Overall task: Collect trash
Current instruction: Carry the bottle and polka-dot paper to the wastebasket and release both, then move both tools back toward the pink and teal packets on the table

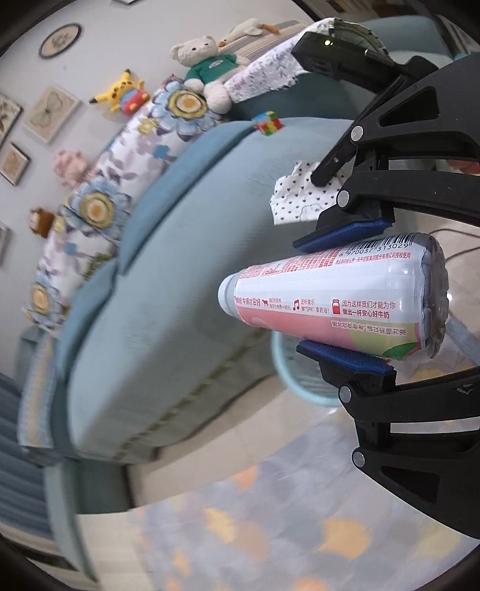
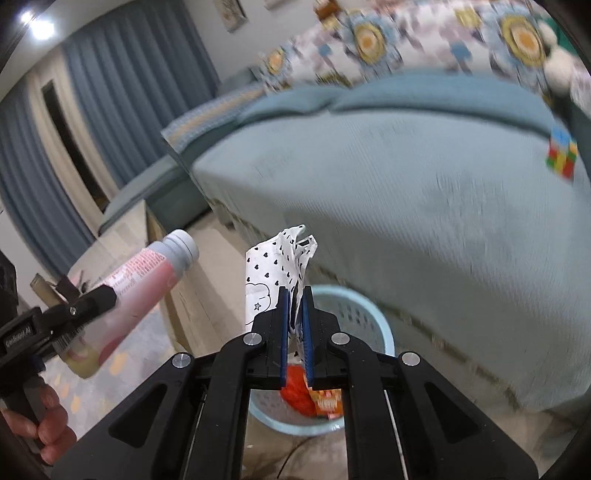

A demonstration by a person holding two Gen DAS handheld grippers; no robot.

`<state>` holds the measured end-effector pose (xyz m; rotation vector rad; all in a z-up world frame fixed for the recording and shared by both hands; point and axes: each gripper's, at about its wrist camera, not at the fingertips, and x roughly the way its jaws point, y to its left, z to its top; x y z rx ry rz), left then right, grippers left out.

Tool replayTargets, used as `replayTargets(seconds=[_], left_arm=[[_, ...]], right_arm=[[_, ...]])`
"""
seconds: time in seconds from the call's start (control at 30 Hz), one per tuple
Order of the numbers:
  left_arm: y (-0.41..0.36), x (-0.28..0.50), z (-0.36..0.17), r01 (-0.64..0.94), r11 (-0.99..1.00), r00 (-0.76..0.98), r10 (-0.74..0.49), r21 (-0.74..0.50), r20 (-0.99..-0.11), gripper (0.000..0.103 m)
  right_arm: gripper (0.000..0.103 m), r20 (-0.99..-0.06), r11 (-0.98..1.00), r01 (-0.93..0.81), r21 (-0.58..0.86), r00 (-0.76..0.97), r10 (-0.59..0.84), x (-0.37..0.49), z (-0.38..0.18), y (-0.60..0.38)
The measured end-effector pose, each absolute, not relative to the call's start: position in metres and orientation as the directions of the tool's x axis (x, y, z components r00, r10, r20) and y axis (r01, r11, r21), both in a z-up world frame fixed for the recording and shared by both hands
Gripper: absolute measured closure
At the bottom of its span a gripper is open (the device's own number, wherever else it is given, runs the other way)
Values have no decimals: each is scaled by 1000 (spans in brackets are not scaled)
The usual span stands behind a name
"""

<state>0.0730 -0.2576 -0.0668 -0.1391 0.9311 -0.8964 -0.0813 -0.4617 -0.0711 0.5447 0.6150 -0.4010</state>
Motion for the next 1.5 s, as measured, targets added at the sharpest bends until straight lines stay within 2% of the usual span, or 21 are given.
replayTargets(seconds=[0.2, 0.57, 0.7, 0.87, 1.0, 1.17, 1.2, 1.27, 1.33, 1.5], left_arm=[[-260, 79, -105, 583, 667, 246, -689, -464, -682, 56], [-267, 80, -117, 616, 662, 233, -670, -427, -704, 57], [-270, 81, -120, 621, 648, 209, -679, -441, -704, 70], [-271, 82, -120, 621, 661, 226, -665, -421, -711, 70], [-261, 86, -120, 607, 669, 235, -666, -429, -707, 67], [-246, 92, -117, 583, 682, 255, -670, -442, -697, 62], [-242, 93, -116, 580, 683, 260, -672, -444, -693, 60], [-236, 94, -111, 574, 686, 275, -677, -448, -683, 52], [-227, 93, -101, 566, 692, 301, -680, -448, -669, 39], [-196, 87, -57, 576, 712, 413, -678, -402, -609, 32]], right_arm=[[98, -723, 763, 540, 355, 676, -142, -66, -120, -471], [98, -784, 759, 559, 334, 612, -106, -51, -156, -464], [97, -801, 752, 568, 336, 592, -88, -46, -164, -467], [97, -813, 745, 563, 358, 581, -48, -37, -177, -468], [91, -833, 752, 561, 345, 553, -30, -28, -186, -468], [77, -840, 736, 582, 346, 541, -34, -34, -192, -472], [76, -838, 734, 586, 344, 544, -41, -36, -190, -473], [66, -831, 733, 585, 347, 554, -48, -39, -185, -474], [61, -817, 741, 573, 350, 574, -58, -43, -174, -471], [58, -759, 807, 474, 352, 649, -51, -35, -131, -442]])
